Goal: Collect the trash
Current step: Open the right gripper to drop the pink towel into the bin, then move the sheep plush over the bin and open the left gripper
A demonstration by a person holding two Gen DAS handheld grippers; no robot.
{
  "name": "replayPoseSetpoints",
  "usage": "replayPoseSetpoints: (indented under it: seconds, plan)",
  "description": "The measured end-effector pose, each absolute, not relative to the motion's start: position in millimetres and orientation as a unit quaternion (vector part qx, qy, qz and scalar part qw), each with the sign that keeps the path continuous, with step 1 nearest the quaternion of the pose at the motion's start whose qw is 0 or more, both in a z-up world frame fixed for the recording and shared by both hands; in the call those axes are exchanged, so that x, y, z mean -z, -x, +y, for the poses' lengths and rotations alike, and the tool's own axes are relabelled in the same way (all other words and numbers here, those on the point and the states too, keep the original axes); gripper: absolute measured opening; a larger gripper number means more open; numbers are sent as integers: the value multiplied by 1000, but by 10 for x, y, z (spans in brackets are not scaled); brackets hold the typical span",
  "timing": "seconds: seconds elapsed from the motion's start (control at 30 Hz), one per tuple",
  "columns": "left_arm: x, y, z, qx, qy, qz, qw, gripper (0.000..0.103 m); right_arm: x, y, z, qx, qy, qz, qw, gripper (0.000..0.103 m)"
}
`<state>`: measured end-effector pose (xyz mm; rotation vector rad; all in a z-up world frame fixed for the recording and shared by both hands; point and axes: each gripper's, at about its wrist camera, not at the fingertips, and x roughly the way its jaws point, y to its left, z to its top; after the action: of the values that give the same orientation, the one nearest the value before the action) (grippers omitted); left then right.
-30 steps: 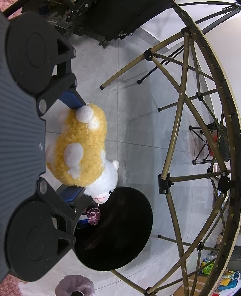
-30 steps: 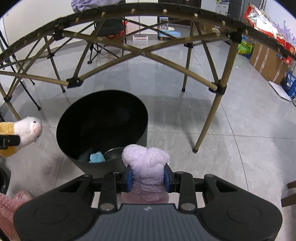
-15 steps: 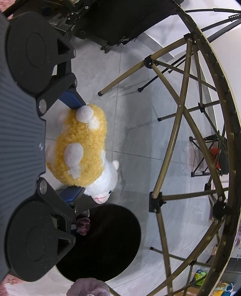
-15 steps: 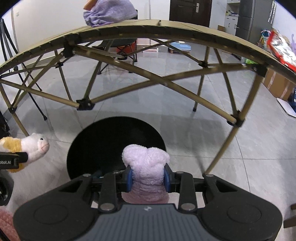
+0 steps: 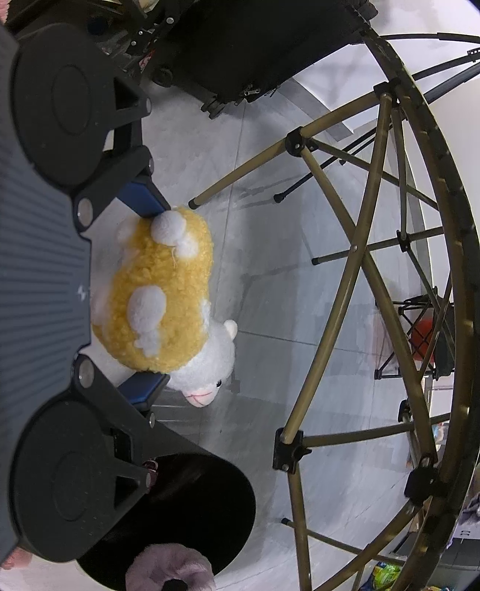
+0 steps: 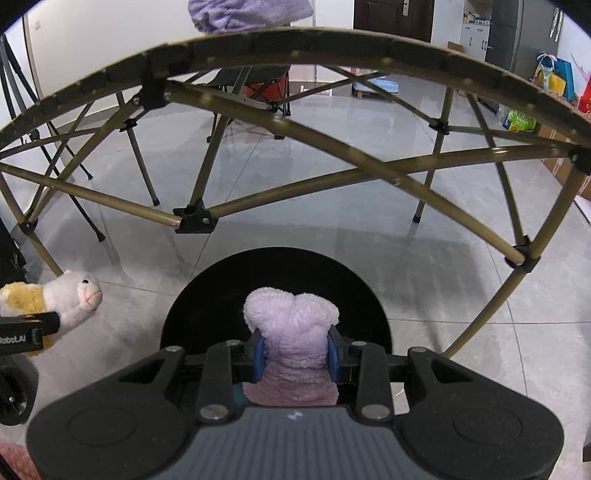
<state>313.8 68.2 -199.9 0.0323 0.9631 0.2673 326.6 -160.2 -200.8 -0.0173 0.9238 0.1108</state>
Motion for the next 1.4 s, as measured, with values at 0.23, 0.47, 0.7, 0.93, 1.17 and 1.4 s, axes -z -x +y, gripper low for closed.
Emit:
replayPoseSetpoints:
  seconds: [0.23,0.47,0.7,0.93,1.17,1.4]
  plan:
    - [2041,-3114,757,-132,-12,465,875,88,2147,-3376,-1525,-49,4,464,884,31]
    - [2012,-3093,788,-133,-7,462,877,88,2190,-3404,-1450,-59,-2,471,880,38]
    - [1975,-3062,767,-132,-7,457,880,88,2217,-3431,-1507,-43,-13,486,873,99]
    - [1936,-3047,738,-129,-8,451,883,88,2232,-3419,-1532,-32,-9,490,871,103]
    - [1901,-3032,715,-126,-8,446,886,88,2199,-3392,-1528,-31,-3,486,873,103]
    - [1826,-3013,608,-118,-11,437,892,88,2156,-3347,-1582,-26,-4,482,876,103]
